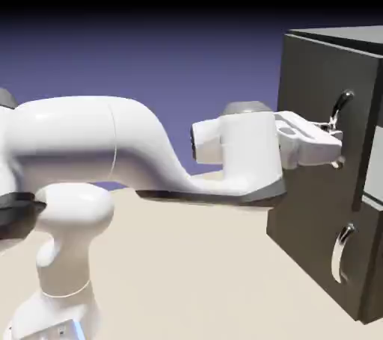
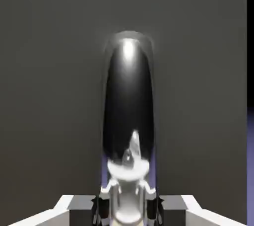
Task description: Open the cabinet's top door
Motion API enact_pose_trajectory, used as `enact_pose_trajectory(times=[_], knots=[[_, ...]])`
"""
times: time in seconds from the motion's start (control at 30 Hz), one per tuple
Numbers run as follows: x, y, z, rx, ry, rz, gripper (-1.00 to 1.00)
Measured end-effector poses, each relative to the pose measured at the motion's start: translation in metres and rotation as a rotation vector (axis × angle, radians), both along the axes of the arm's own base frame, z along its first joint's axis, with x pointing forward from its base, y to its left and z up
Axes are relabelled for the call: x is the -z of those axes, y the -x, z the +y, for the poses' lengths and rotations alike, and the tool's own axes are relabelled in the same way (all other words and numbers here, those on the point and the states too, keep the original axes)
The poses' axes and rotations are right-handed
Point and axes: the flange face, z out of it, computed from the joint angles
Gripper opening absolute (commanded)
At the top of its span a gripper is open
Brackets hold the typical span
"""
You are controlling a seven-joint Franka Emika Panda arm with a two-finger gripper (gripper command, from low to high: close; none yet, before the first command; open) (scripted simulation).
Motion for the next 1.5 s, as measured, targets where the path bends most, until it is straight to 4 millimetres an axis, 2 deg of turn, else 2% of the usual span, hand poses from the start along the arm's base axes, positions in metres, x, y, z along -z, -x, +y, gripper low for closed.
enact_pose_trajectory(times=[0.2, 0.33, 0.73, 0.87, 1.0, 1.3, 1.5], knots=[[0.000, 0.040, 0.034, 0.146, -0.001, 0.000, -1.00], [0.000, 0.052, 0.046, 0.192, 0.003, 0.001, -1.00], [0.000, 0.096, 0.104, 0.393, 0.000, 0.000, -1.00], [0.000, 0.101, 0.114, 0.424, 0.004, 0.002, -1.00], [0.000, 0.112, 0.134, 0.487, -0.001, -0.001, -1.00], [0.000, 0.133, 0.187, 0.645, -0.001, -0.001, -1.00], [0.000, 0.143, 0.231, 0.771, -0.001, -0.001, -1.00]])
